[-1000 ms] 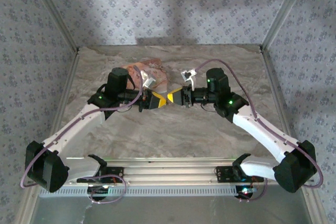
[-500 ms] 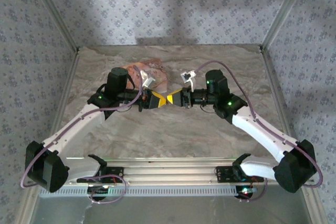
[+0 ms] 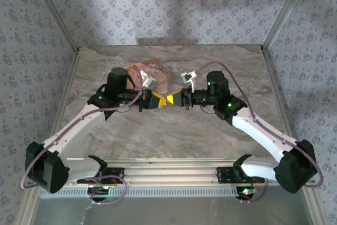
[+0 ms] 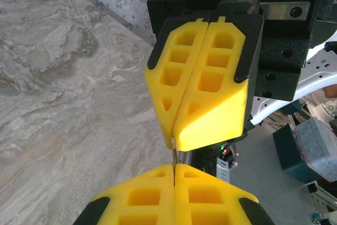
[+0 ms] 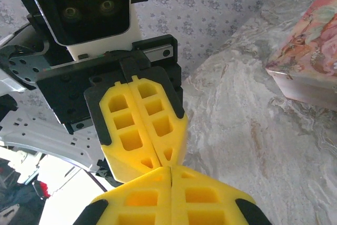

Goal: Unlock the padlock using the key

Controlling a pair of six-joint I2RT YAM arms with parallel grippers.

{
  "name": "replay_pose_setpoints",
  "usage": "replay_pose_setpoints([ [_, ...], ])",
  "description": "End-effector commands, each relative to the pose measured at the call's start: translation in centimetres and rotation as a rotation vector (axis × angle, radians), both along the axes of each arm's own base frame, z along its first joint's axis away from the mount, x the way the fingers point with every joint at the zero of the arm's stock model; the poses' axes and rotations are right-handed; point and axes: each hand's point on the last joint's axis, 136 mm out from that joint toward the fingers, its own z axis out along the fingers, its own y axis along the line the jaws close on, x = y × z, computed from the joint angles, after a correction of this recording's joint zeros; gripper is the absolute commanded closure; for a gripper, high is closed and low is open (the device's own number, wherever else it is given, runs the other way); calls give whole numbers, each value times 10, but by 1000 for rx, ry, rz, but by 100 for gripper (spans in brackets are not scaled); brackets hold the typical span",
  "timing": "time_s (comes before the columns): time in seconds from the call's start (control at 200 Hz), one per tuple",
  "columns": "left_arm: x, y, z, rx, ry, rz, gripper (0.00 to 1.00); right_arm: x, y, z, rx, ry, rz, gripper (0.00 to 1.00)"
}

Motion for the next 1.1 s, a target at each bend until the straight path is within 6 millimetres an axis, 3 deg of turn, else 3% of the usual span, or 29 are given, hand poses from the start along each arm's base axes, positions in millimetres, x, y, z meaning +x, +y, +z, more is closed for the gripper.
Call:
replay_pose_setpoints([
  [0.0, -1, 1, 19, -48, -43, -7, 100, 2, -3, -3, -25, -25, -37, 100],
  [0.065, 1, 1, 16, -44, -30, 8, 100, 6, -7, -9, -62, -18, -74, 100],
  [0.17, 7, 3, 11, -32, -31, 46, 88, 13, -12, -22, -144, 10, -123, 100],
  [0.295, 21, 15, -1, 30, -43, 165, 61, 17, -17, -33, -240, 17, -172, 100],
  [0.395, 40, 34, -13, 89, -31, 307, 47, 21, -24, -43, -370, -7, -223, 100],
  [0.51, 52, 53, -20, 101, -11, 412, 44, 27, -32, -54, -517, -35, -271, 100],
  [0.635, 53, 56, -21, 94, -1, 428, 43, 25, -33, -72, -656, -55, -261, 100],
  [0.65, 53, 55, -21, 90, 0, 424, 43, 28, -30, -62, -645, -74, -265, 100],
  [0.814, 41, 39, -14, 1, 0, 322, 41, 22, -13, -54, -575, -86, -197, 100],
  [0.964, 27, 18, -20, 24, -30, 264, 38, 20, 0, -29, -434, -102, -155, 100],
  [0.984, 27, 15, -21, 30, -30, 260, 37, 17, -1, -40, -442, -81, -143, 100],
  [1.094, 27, 7, -30, 54, -19, 250, 37, 17, 3, -34, -390, -64, -126, 100],
])
